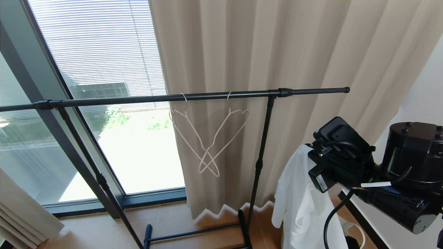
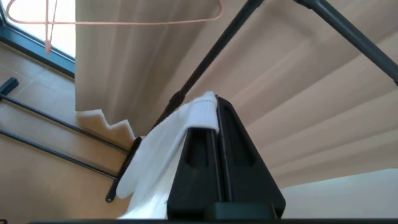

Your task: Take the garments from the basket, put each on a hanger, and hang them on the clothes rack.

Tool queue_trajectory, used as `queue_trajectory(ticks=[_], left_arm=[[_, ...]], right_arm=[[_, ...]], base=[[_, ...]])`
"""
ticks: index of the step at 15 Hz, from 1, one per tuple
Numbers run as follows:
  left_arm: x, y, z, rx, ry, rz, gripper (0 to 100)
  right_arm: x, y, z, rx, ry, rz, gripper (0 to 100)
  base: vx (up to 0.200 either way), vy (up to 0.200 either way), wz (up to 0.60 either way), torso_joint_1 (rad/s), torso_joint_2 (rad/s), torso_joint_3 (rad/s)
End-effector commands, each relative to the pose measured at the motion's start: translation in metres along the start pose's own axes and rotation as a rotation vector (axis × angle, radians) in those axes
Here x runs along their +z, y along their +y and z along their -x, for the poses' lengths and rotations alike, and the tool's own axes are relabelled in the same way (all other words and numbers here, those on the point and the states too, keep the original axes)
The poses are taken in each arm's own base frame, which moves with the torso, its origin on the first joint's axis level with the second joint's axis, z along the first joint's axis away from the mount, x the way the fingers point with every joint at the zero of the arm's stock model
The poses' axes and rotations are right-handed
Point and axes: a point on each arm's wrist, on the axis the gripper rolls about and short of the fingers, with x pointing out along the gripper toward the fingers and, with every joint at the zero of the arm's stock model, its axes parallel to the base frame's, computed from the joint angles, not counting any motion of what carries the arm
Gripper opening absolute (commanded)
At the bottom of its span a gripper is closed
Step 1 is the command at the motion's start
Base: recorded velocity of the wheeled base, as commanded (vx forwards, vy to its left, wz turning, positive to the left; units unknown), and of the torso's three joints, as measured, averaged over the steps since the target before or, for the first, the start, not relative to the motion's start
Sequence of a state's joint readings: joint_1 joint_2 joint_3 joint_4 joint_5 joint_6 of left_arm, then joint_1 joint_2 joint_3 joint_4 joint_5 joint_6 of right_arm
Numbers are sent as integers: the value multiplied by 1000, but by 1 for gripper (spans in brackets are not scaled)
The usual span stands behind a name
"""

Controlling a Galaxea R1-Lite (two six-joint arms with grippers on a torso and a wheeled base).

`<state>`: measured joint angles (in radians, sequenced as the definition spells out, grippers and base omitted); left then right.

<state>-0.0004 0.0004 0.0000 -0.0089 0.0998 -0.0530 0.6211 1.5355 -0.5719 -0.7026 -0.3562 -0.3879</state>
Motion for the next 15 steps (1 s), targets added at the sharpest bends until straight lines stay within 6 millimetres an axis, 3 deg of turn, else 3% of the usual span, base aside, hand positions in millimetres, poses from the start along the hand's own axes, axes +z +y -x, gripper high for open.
queue_trajectory(ticks=[1, 5, 15], left_arm=[[0, 0, 0, 0, 1, 1, 100], [0, 0, 0, 0, -1, 1, 100], [0, 0, 0, 0, 1, -1, 100]], right_arm=[[-2, 1, 0, 1, 5, 2, 0], [-2, 1, 0, 3, 6, 3, 0], [-3, 1, 0, 4, 9, 4, 0]], base=[[0, 0, 600, -2, -7, -2], [0, 0, 600, 1, -1, 5], [0, 0, 0, 0, 0, 0]])
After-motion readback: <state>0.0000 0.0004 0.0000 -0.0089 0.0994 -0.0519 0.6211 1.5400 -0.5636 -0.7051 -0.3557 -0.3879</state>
